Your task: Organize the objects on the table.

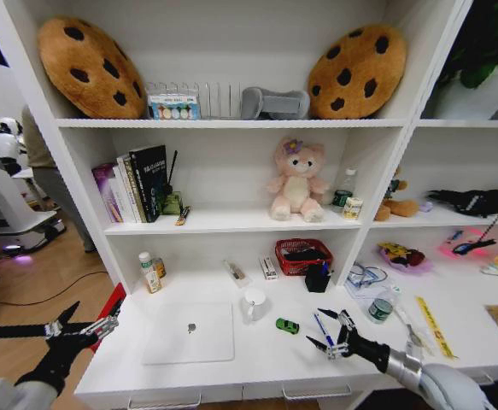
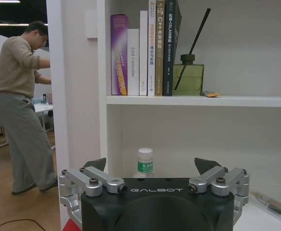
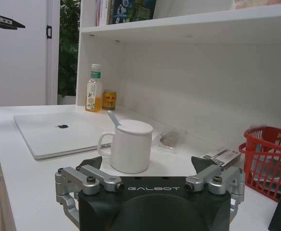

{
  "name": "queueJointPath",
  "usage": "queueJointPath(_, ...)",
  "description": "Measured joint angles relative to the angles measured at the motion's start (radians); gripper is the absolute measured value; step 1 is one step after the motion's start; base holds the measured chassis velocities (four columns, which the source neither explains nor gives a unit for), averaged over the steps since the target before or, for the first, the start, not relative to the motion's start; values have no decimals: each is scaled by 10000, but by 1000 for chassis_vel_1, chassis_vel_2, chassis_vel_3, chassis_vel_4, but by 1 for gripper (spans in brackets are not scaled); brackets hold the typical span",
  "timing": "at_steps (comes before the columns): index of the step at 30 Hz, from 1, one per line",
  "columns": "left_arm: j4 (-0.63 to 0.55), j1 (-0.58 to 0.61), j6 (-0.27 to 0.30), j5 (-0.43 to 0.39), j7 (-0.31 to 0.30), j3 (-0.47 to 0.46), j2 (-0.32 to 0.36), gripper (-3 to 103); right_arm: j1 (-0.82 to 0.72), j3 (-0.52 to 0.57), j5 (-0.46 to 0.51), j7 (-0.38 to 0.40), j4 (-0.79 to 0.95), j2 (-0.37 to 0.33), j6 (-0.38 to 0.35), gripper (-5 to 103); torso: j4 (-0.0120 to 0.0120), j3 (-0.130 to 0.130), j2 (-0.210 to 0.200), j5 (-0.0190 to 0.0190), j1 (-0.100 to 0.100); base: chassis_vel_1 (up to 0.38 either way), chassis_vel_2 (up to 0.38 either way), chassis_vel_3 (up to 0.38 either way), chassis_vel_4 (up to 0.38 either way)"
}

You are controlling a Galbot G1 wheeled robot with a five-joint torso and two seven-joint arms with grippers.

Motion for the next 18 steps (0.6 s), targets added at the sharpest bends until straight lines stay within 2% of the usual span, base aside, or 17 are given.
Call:
queueJointPath(4,0,0,0,0,0,0,0,100,482,-406,112,-135,-541,-64,-549,100,-5,-1,0,-2,0,0,0,0,0)
queueJointPath(7,0,0,0,0,0,0,0,100,652,-582,101,-221,-766,-70,-684,100,-6,0,0,-2,-1,0,0,0,0)
queueJointPath(18,0,0,0,0,0,0,0,100,1640,-1716,-150,-370,-1818,-83,-802,100,-3,-1,0,-2,-1,0,0,0,0)
